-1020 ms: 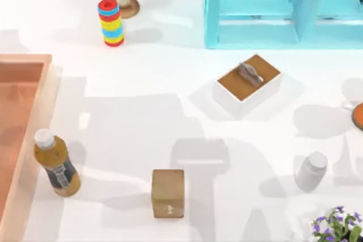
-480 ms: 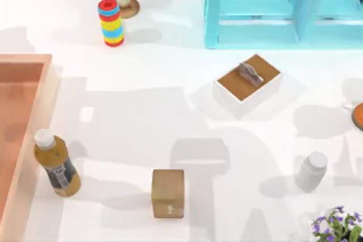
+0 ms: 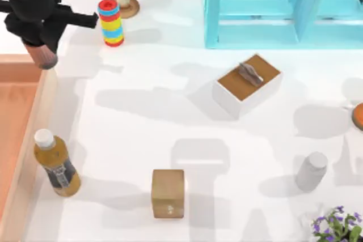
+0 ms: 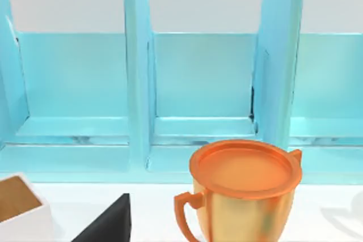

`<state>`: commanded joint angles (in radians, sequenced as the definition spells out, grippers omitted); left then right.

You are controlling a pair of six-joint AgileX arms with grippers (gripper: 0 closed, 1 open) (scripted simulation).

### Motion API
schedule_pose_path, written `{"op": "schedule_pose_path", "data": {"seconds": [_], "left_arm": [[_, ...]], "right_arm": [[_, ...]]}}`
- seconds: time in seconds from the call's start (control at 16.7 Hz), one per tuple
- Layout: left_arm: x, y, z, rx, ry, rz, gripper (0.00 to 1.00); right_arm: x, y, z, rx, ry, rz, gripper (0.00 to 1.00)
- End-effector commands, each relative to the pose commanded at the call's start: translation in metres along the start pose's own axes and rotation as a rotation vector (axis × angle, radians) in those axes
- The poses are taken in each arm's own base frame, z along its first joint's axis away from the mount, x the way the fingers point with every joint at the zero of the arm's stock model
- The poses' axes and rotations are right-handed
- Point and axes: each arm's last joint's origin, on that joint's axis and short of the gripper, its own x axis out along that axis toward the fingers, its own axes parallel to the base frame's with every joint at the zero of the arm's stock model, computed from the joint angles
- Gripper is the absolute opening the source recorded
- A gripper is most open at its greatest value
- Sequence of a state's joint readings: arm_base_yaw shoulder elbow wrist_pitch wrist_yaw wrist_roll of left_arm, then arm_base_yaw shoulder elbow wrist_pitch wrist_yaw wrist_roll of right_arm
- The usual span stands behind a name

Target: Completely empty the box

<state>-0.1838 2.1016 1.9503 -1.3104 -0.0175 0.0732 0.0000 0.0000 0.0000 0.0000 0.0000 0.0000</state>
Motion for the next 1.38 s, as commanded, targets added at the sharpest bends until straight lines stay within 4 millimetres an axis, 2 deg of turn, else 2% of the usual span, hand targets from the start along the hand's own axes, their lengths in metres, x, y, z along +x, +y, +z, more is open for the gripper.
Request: {"op": "schedule_pose_path", "data": {"seconds": [0.12, 0.24, 0.36, 0.48, 0.9, 1.38], "left_arm": [[0.014, -0.038, 0.005, -0.028, 0.011, -0.028, 0.00], [0.027, -0.067, 0.002, -0.099, 0.043, -0.052, 0.00], [0.038, -0.087, -0.003, -0.160, 0.081, -0.068, 0.00], [0.045, -0.098, -0.008, -0.199, 0.112, -0.079, 0.00], [0.048, -0.100, -0.009, -0.215, 0.123, -0.083, 0.00], [0.090, -0.101, -0.015, -0.212, 0.122, -0.084, 0.00]], "right_arm": [[0.000, 0.000, 0.000, 0.000, 0.000, 0.000, 1.00], [0.000, 0.000, 0.000, 0.000, 0.000, 0.000, 1.00], [0.000, 0.000, 0.000, 0.000, 0.000, 0.000, 1.00], [0.000, 0.000, 0.000, 0.000, 0.000, 0.000, 1.00], [0.000, 0.000, 0.000, 0.000, 0.000, 0.000, 1.00], [0.000, 0.000, 0.000, 0.000, 0.000, 0.000, 1.00]]}}
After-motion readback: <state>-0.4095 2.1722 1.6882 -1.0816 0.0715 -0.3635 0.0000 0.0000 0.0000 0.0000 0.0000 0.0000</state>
